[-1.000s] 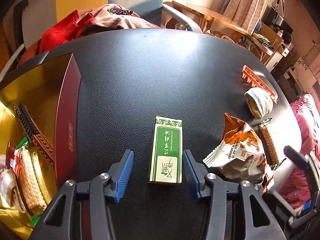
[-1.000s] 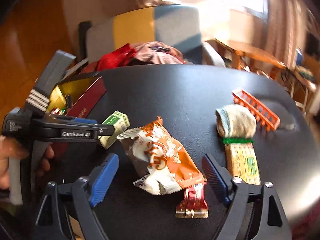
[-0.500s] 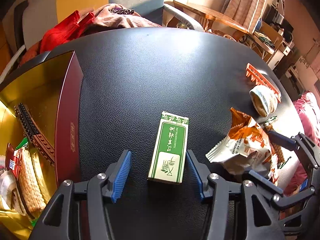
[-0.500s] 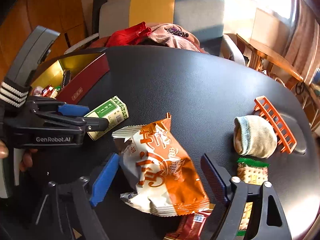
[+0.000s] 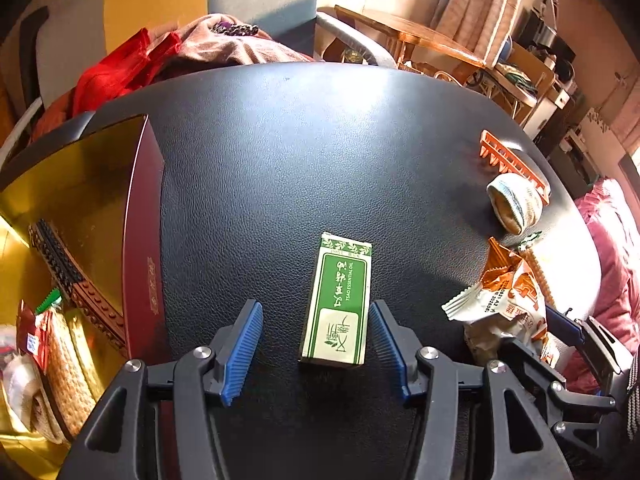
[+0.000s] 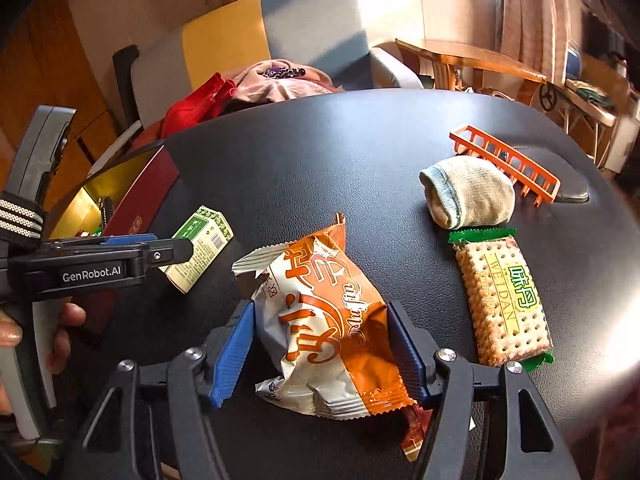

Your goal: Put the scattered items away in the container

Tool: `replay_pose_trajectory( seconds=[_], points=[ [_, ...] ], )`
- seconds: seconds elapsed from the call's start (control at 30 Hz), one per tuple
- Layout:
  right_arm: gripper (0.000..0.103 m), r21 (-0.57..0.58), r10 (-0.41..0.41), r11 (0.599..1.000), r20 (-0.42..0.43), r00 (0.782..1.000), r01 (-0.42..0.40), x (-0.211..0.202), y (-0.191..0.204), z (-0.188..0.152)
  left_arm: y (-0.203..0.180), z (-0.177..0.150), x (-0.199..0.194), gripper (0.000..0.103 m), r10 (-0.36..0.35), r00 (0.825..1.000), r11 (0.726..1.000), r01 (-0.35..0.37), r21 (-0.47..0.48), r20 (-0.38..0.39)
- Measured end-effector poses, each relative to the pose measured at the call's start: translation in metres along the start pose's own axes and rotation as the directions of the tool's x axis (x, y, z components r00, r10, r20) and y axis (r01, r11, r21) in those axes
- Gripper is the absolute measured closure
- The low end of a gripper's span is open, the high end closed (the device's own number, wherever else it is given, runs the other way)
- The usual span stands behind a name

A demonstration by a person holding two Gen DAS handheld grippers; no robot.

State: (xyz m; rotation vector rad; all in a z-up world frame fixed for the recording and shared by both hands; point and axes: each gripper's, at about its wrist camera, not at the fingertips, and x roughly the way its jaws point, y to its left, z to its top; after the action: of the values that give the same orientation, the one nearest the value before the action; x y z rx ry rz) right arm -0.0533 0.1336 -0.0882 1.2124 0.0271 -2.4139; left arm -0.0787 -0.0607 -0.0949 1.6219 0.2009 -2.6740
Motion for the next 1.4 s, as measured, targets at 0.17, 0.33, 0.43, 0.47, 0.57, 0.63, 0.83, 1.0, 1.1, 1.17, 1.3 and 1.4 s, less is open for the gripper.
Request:
replay_pose_trajectory(
  seconds=[0.17, 0.33, 0.43, 0.47, 0.57, 0.63, 0.83, 1.0, 1.1, 1.17, 1.3, 1.4],
  points=[
    [0.036, 0.017, 0.017, 1.0, 0.007, 1.0, -0.017, 0.0, -0.003, -0.001, -0.013, 0.001, 0.002, 0.046, 0.036, 0.999, 0.997, -0.036, 0.061, 0.004],
    [0.035, 0.02, 0.023, 1.0, 0.012, 1.0, -0.023, 0.001, -0.004, -0.003, -0.017, 0.006, 0.016, 0.046, 0.079, 0.997, 0.994, -0.077, 0.078, -0.019],
    [0.034, 0.021, 0.023, 1.0, 0.013, 1.0, -0.023, 0.002, -0.004, -0.003, -0.013, 0.007, 0.024, 0.051, 0.078, 0.996, 0.995, -0.076, 0.057, -0.04],
    [0.034, 0.023, 0.024, 0.999, 0.012, 1.0, -0.024, 0.003, -0.005, -0.003, -0.012, 0.007, 0.026, 0.051, 0.079, 0.996, 0.996, -0.077, 0.05, -0.037],
    [0.033, 0.02, 0.024, 0.999, 0.005, 1.0, -0.025, 0.004, -0.004, -0.002, -0.01, 0.007, 0.025, 0.065, 0.081, 0.997, 0.996, -0.08, 0.039, -0.021],
    [0.032, 0.02, 0.027, 0.999, -0.001, 1.0, -0.027, 0.005, -0.004, -0.002, -0.007, 0.007, 0.024, 0.072, 0.073, 0.997, 0.997, -0.072, 0.031, -0.017],
    [0.032, 0.024, 0.015, 1.0, -0.001, 1.0, -0.015, 0.005, -0.002, -0.002, 0.001, 0.004, 0.016, 0.072, 0.047, 0.999, 0.999, -0.047, 0.012, -0.008],
    [0.032, 0.012, -0.015, 1.0, 0.001, 1.0, 0.015, 0.006, 0.002, -0.002, 0.006, -0.003, 0.002, 0.072, 0.028, 0.999, 1.0, -0.028, 0.004, 0.019],
    [0.032, 0.01, -0.027, 1.0, 0.002, 1.0, 0.027, 0.006, 0.004, -0.002, 0.003, -0.006, -0.008, 0.072, 0.018, 0.999, 1.0, -0.019, 0.019, 0.036],
    [0.032, 0.005, -0.035, 0.999, 0.0, 0.999, 0.035, 0.006, 0.006, -0.002, -0.001, -0.004, -0.01, 0.072, 0.013, 0.999, 1.0, -0.015, 0.022, 0.053],
    [0.032, -0.005, -0.053, 0.999, -0.004, 0.999, 0.053, 0.006, 0.009, -0.001, -0.001, -0.006, -0.026, 0.072, 0.007, 0.996, 1.0, -0.009, 0.025, 0.092],
    [0.032, -0.006, -0.062, 0.998, -0.008, 0.998, 0.062, 0.007, 0.011, -0.001, 0.006, -0.013, -0.043, 0.072, 0.004, 0.992, 1.0, -0.007, 0.02, 0.128]
  ],
)
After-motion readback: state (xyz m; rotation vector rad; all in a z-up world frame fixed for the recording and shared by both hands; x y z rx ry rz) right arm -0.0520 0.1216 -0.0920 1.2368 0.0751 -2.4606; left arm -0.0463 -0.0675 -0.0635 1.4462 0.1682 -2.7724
